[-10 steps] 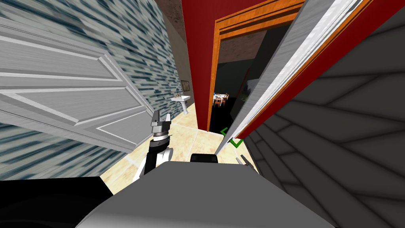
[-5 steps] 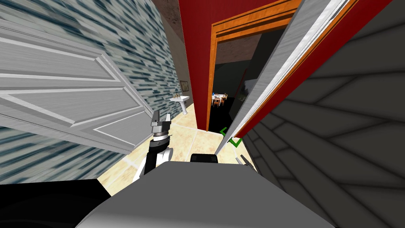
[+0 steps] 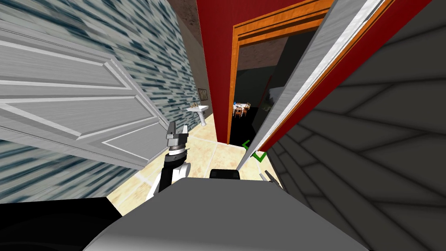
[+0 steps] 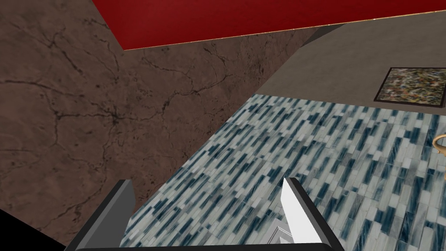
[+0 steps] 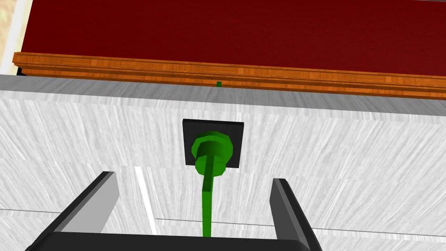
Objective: Pull the door open
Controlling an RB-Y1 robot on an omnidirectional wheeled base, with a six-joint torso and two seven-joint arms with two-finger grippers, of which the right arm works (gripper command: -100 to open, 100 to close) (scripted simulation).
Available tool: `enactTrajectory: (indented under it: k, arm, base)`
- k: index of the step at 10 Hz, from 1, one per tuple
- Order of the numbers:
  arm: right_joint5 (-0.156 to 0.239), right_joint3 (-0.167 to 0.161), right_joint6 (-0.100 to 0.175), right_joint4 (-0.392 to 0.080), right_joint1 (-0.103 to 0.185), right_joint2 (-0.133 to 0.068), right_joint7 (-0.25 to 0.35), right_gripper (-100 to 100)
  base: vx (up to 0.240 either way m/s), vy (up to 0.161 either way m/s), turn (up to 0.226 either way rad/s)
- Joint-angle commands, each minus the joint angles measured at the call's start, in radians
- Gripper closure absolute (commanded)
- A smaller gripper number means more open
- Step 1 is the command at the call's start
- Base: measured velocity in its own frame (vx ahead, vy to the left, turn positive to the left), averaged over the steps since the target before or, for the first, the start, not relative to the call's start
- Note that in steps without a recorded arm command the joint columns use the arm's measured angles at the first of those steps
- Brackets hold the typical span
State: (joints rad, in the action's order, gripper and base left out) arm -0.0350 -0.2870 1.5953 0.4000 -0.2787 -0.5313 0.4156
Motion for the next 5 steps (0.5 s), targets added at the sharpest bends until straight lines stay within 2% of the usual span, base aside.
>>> enactTrajectory:
  k: [1,3,5]
  arm:
    - [0.0,0.0,0.0,0.0,0.0,0.0,0.0,-100]
    - [0.0,0.0,0.0,0.0,0.0,0.0,0.0,-100]
    - [-0.007,-0.009,-0.001,0.0,0.011,-0.005,0.004,-100]
  base:
    - [0.022,0.016,0.001]
    - [0.011,0.007,0.007]
    - [0.045,0.054,-0.197]
